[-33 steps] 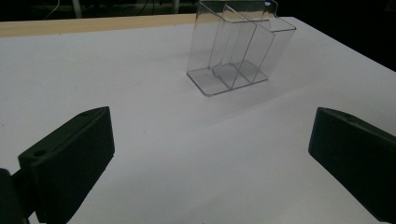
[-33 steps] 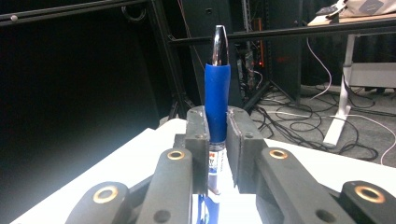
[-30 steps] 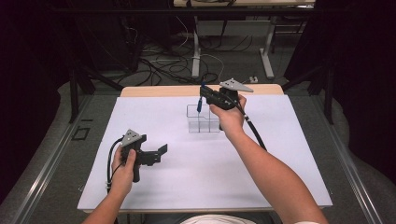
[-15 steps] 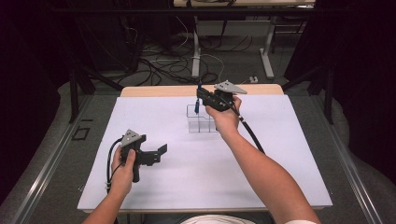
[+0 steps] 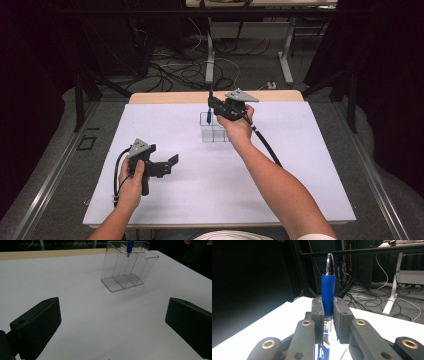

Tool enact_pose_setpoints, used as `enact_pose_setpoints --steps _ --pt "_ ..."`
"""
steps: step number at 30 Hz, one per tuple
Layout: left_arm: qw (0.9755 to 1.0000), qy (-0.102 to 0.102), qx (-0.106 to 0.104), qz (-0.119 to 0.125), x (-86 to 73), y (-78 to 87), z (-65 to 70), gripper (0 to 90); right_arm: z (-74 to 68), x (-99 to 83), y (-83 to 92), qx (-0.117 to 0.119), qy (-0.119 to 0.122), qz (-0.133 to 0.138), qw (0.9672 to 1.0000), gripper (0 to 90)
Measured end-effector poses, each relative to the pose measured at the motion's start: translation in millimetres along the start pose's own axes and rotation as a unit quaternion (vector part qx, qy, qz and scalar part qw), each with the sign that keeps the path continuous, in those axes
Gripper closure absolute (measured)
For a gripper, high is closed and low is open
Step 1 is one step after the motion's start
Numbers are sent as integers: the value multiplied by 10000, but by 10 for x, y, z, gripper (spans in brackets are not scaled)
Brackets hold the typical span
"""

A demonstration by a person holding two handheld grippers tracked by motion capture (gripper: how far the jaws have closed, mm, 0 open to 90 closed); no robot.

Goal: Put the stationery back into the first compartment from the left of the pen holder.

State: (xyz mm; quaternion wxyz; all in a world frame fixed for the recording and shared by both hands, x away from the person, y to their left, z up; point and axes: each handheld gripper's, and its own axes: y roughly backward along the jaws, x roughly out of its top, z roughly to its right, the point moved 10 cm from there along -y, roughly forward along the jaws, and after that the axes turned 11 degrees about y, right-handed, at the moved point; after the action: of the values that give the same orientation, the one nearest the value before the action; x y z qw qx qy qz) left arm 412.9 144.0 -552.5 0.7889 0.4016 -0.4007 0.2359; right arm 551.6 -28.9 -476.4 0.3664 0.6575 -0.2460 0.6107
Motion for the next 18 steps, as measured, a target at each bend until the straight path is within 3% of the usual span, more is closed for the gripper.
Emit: enact_pose_setpoints --steps 18 --pt "10000 -64 2 -19 3 1 -6 1 -54 -105 -42 46 119 -195 9997 795"
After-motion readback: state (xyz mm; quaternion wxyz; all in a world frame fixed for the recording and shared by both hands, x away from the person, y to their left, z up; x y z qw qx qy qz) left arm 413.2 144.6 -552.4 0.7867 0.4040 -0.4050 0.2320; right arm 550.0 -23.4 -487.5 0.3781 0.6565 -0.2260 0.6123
